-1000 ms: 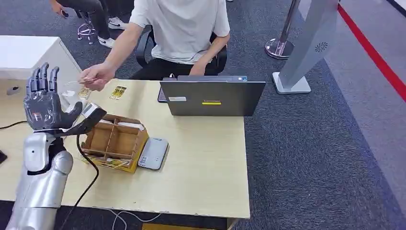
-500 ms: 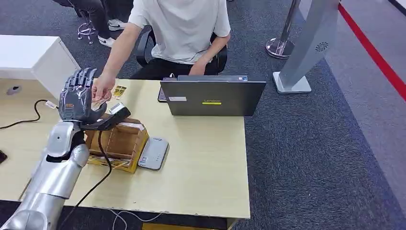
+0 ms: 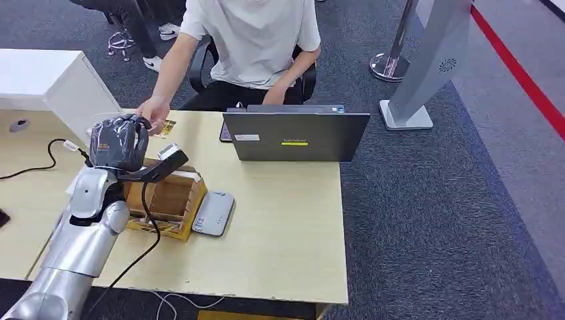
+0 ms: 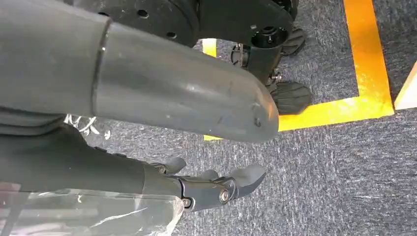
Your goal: Pass the card to the sensor for recognition and then transmit it.
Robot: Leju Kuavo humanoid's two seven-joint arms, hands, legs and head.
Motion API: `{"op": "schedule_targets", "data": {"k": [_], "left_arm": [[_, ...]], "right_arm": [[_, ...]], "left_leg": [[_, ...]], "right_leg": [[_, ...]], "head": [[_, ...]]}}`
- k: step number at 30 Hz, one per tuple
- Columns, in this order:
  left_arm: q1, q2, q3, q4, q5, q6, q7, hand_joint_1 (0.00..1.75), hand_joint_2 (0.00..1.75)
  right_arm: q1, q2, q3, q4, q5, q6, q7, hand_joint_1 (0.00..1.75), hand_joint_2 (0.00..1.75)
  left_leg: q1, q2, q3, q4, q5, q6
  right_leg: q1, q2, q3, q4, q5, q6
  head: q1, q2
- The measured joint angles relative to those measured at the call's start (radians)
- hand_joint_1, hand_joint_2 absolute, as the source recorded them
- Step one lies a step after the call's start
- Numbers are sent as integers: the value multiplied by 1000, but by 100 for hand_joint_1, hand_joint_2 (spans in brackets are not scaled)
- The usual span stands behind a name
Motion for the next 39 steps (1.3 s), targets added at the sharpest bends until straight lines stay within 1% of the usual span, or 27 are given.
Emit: {"op": "schedule_targets", "data": {"k": [5, 6, 7, 14, 23, 24, 39], "left_arm": [[0, 0, -2, -5, 7, 8, -4, 175, 175], [0, 0, -2, -5, 7, 8, -5, 115, 175], [1, 0, -2, -6, 7, 8, -4, 17, 175], [2, -1, -2, -14, 8, 25, -5, 17, 175], [2, -1, -2, -14, 8, 26, -5, 17, 175], [2, -1, -2, -14, 8, 26, -5, 0, 175], [6, -6, -2, -23, 6, 32, -5, 0, 175]], "right_arm": [[1, 0, -5, 0, 0, -2, 3, 0, 0], [1, 0, -6, 0, 0, -4, 4, 0, 0], [1, -1, -8, 1, 0, -7, 4, 0, 0], [1, -1, -16, 5, 0, -14, 10, 0, 0], [1, -1, -16, 6, 0, -13, 10, 0, 0], [1, -1, -16, 6, 0, -13, 10, 0, 0], [1, -3, -23, 10, 0, -17, 15, 0, 0]], "left_leg": [[0, 0, 0, 0, 0, 0], [0, 0, 0, 0, 0, 0], [0, 0, 0, 0, 0, 0], [0, 0, 0, 0, 0, 0], [0, 0, 0, 0, 0, 0], [0, 0, 0, 0, 0, 0], [0, 0, 0, 0, 0, 0]], "right_leg": [[0, 0, 0, 0, 0, 0], [0, 0, 0, 0, 0, 0], [0, 0, 0, 0, 0, 0], [0, 0, 0, 0, 0, 0], [0, 0, 0, 0, 0, 0], [0, 0, 0, 0, 0, 0], [0, 0, 0, 0, 0, 0]], "head": [[0, 0], [0, 0], [0, 0], [0, 0], [0, 0], [0, 0], [0, 0]]}}
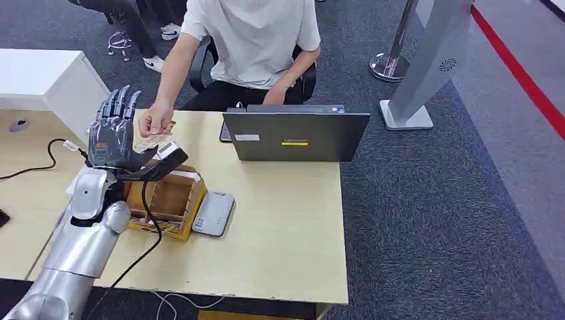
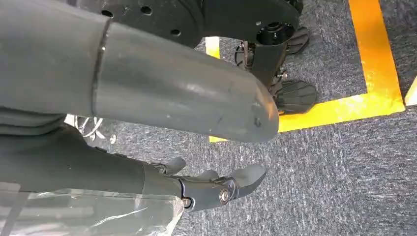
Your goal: Pass the card to the sensor for recognition and then transmit it.
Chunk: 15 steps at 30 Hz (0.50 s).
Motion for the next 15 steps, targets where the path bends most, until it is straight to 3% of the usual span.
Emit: {"op": "schedule_targets", "data": {"k": [1, 2, 15], "left_arm": [[0, -1, 0, -1, 0, 0, 0, 2, 175], [0, -3, 0, -1, 2, 0, -4, 175, 175], [-1, -16, -2, -7, 25, -12, -30, 175, 175]], "right_arm": [[0, -2, 0, 0, 0, 0, 0, 0, 0], [0, -3, -1, 0, 0, -1, 2, 0, 0], [0, -5, -17, 6, 2, -1, 15, 0, 0]], "left_leg": [[0, 0, 0, 0, 0, 0], [0, 0, 0, 0, 0, 0], [0, 0, 0, 0, 0, 0]], "right_leg": [[0, 0, 0, 0, 0, 0], [0, 0, 0, 0, 0, 0], [0, 0, 0, 0, 0, 0]], "head": [[0, 0], [0, 0], [0, 0]]}}
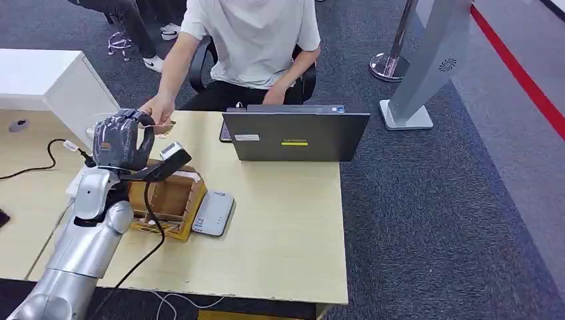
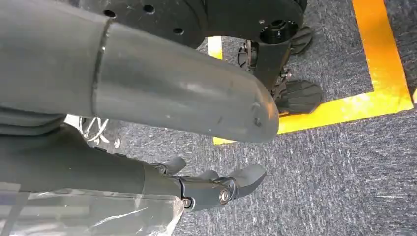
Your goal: Pass the card to the sensor for recognition and then transmit it.
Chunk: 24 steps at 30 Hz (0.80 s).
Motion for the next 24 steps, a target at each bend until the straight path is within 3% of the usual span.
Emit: {"op": "schedule_targets", "data": {"k": [19, 21, 24], "left_arm": [[3, -24, -5, -5, 10, 19, -19, 175, 175], [25, -24, -15, -33, 6, -5, -32, 175, 175], [65, -25, -50, -84, -12, -92, -35, 175, 175]], "right_arm": [[0, -3, -9, 1, 3, 0, 4, 0, 0], [3, -3, -11, 2, 1, -2, 4, 0, 0], [6, -3, -19, 2, -1, 0, 0, 0, 0]], "left_leg": [[0, 0, 0, 0, 0, 0], [0, 0, 0, 0, 0, 0], [0, 0, 0, 0, 0, 0]], "right_leg": [[0, 0, 0, 0, 0, 0], [0, 0, 0, 0, 0, 0], [0, 0, 0, 0, 0, 0]], "head": [[0, 0], [0, 0], [0, 0]]}}
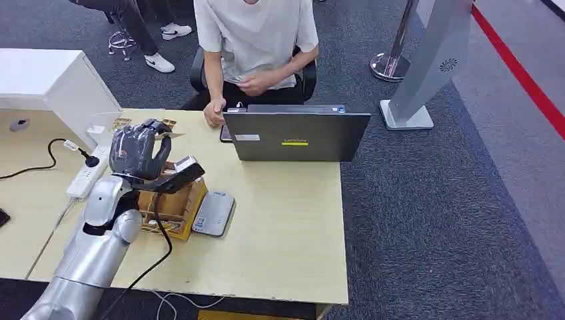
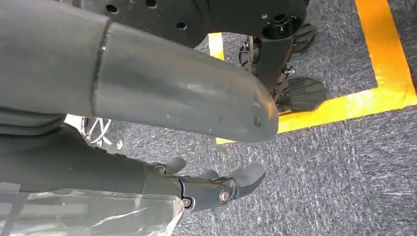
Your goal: Pass the card to the sensor for recognition and then transmit it.
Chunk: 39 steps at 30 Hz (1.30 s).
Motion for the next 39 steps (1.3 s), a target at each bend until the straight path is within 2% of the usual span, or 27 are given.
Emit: {"op": "schedule_targets", "data": {"k": [3, 12, 17, 20, 24, 30, 39], "left_arm": [[47, 2, -62, -62, -15, -38, 0, 175, 175], [93, 4, -137, -118, -22, -49, 0, 175, 175], [93, 6, -157, -118, -55, -105, 63, 175, 175], [87, 9, -166, -108, -71, -149, 106, 175, 175], [66, 12, -182, -71, -71, -184, 126, 175, 175], [42, 14, -207, -14, -61, -225, 126, 175, 175], [18, 19, -241, 47, -55, -244, 125, 175, 175]], "right_arm": [[5, 0, -6, 0, 2, 19, -18, 0, 0], [11, 0, -8, 0, 8, 24, -23, 0, 0], [12, 0, -11, 1, 11, 24, -22, 0, 0], [12, 0, -14, 1, 14, 25, -19, 0, 0], [12, 0, -14, 1, 20, 28, -18, 0, 0], [12, 0, -14, 1, 30, 36, -18, 0, 0], [11, 0, -17, 1, 34, 38, -16, 0, 0]], "left_leg": [[0, 0, 0, 0, 0, 0], [0, 0, 0, 0, 0, 1], [0, 0, 0, 0, 0, 1], [0, 0, 0, 0, 0, 1], [0, 0, 0, 0, 0, 1], [0, 0, 0, 0, 0, 1], [0, 0, 0, 0, 0, 1]], "right_leg": [[0, 0, 0, 0, 0, 0], [0, 0, 0, 0, 0, 0], [0, 0, 0, 0, 0, 0], [0, 0, 0, 0, 0, 0], [0, 0, 0, 0, 0, 0], [0, 0, 0, 0, 0, 0], [0, 0, 0, 0, 0, 0]], "head": [[0, 0], [0, 0], [0, 0], [0, 0], [0, 0], [0, 0], [0, 0]]}}
